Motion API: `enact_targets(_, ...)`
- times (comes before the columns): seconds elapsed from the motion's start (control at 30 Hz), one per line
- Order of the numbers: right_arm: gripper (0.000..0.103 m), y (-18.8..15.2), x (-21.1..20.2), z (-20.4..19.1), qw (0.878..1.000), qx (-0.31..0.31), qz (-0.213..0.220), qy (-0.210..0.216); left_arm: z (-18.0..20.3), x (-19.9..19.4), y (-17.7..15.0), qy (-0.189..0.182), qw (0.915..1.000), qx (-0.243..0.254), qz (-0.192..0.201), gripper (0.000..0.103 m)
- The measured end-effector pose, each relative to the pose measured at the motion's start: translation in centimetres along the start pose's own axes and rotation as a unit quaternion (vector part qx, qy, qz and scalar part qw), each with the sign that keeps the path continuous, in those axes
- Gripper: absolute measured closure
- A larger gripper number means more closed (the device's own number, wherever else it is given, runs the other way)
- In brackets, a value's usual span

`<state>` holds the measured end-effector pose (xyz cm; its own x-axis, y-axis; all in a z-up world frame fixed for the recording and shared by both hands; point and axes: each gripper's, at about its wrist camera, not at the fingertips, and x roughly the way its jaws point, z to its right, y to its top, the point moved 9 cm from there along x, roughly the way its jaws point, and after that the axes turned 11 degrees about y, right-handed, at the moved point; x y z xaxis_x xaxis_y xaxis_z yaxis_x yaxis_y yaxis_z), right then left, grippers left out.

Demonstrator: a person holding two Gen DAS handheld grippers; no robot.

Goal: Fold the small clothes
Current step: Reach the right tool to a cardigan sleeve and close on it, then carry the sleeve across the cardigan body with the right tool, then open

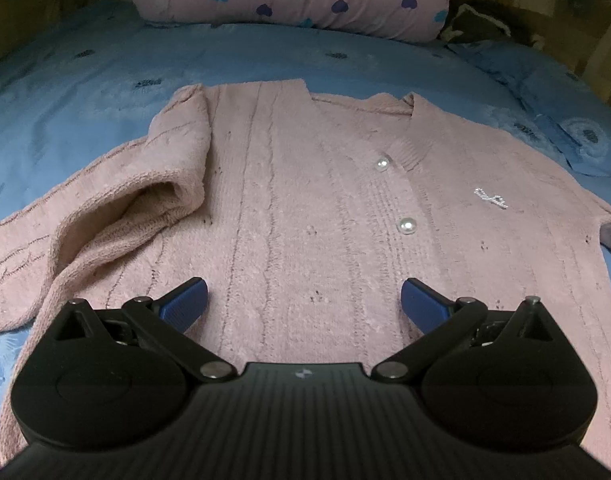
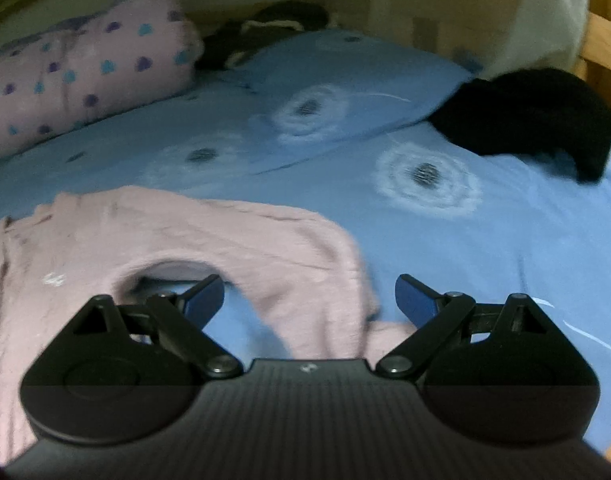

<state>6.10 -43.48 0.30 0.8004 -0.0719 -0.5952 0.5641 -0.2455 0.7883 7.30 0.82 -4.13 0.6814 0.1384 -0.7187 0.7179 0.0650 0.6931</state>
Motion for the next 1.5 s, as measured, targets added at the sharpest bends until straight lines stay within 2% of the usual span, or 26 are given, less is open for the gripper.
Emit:
enact_targets(0.1, 0.009, -0.5, 0.7, 1.9, 1.000, 0.024, -0.010, -0.009, 0.0, 0.1, 0.1, -0.002, 1.0000, -0.002, -0.001, 0.000)
enact_targets(0.23, 0.010, -2.8, 2.7, 3.4, 0.995, 0.084, -0.044, 0.021, -0.1, 0.1, 0.3, -0.007, 1.0000, -0.005, 0.000, 0.000)
enact_targets(0.43, 0.009, -3.2, 2.3, 3.9, 0.992, 0.118, -0.038, 0.036, -0.2, 0.3, 0.4, -0.006, 0.9999, -0.010, -0.004, 0.000)
enact_targets(0.53, 0.017, -3.1, 2.5, 3.7, 0.992, 0.116, -0.035, 0.042, -0.1, 0.2, 0.7, -0.010, 0.9999, -0.009, 0.001, 0.000)
enact_targets(0.67, 0.018, -2.7, 1.9, 3.9, 0.986, 0.141, -0.013, 0.092, -0.2, 0.1, 0.6, -0.012, 0.9999, -0.007, 0.000, 0.000)
enact_targets(0.77, 0.018, -2.4, 1.5, 4.2, 0.980, 0.165, -0.003, 0.113, -0.2, 0.0, 0.6, -0.014, 0.9999, -0.005, -0.001, 0.000)
enact_targets(0.9, 0.021, -2.5, 1.4, 4.3, 0.979, 0.173, -0.007, 0.110, -0.4, -0.1, 0.6, -0.013, 0.9999, -0.005, -0.001, 0.000)
enact_targets(0.97, 0.034, -2.6, 1.7, 4.3, 0.982, 0.164, -0.017, 0.091, -0.4, -0.2, 0.6, -0.013, 0.9999, -0.005, 0.000, 0.000)
enact_targets(1.03, 0.065, -2.7, 2.0, 4.5, 0.987, 0.146, -0.028, 0.058, -0.5, -0.3, 0.8, -0.013, 0.9999, -0.003, 0.003, 0.000)
enact_targets(1.13, 0.078, -2.2, 1.9, 4.8, 0.988, 0.146, -0.028, 0.045, -0.8, -0.8, 1.0, -0.015, 0.9998, 0.000, 0.011, 0.000)
enact_targets(1.37, 0.081, 2.6, 0.2, 3.2, 0.986, 0.145, 0.001, 0.078, -1.5, -1.2, 1.3, -0.017, 0.9998, -0.005, 0.013, 0.000)
enact_targets(1.5, 0.081, 6.2, -1.1, 0.5, 0.983, 0.138, 0.018, 0.119, -1.9, -1.3, 1.4, -0.014, 0.9998, -0.009, 0.012, 0.000)
